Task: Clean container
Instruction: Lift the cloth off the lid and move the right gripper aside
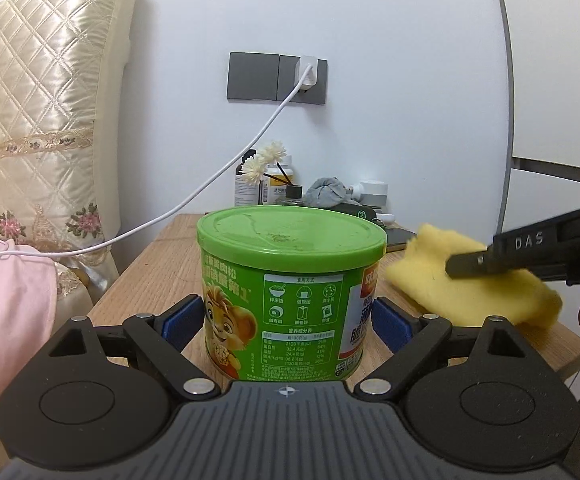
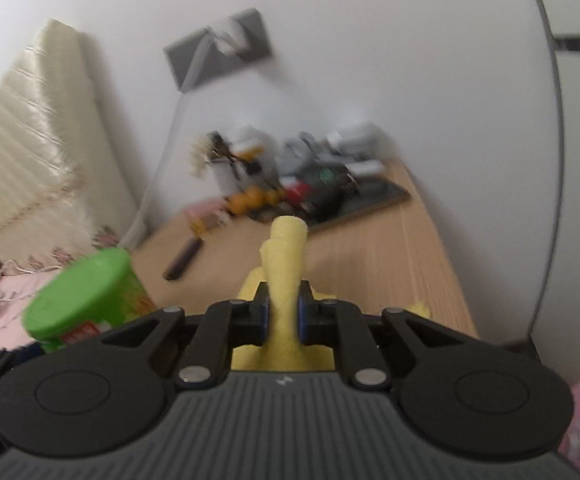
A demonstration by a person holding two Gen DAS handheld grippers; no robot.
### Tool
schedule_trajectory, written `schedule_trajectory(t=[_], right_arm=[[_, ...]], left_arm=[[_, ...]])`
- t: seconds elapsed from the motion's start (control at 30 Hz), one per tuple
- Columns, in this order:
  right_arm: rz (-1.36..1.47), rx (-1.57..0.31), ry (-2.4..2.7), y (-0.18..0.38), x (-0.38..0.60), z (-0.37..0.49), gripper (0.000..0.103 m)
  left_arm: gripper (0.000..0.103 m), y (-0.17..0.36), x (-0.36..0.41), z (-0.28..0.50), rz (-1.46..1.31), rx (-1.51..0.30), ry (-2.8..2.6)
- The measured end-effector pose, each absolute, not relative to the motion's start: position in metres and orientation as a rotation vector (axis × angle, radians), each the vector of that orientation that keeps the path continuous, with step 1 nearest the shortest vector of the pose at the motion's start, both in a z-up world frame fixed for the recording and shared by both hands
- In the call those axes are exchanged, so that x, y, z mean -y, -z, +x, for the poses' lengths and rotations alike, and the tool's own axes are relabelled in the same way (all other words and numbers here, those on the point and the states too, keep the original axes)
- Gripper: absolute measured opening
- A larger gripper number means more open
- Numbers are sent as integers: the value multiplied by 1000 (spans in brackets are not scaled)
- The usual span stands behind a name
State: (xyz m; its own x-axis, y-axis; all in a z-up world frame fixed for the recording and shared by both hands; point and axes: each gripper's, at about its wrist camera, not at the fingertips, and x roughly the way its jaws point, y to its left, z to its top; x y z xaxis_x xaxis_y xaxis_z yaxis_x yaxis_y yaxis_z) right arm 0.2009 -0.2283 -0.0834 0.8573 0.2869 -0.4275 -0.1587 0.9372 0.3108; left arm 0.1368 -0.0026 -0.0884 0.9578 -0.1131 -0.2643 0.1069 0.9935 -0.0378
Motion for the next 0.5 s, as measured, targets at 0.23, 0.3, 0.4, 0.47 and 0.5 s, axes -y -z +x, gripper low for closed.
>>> schedule_trajectory(t=[0.23,0.3,0.4,0.47,0.5], right_arm=[[272,-574,-226,95,226,213,15],[275,-571,-225,96,226,213,15],[295,-556,-233,96,228,211,19],[309,-541,-254,95,228,210,51],[300,-535,-256,92,227,209,53]], left_arm=[[103,84,3,133,-17,-274,93],[103,81,4,128,-7,-262,99],[103,78,6,122,1,-259,113],[103,75,5,119,-8,-260,123],[103,73,5,117,-14,-260,127]])
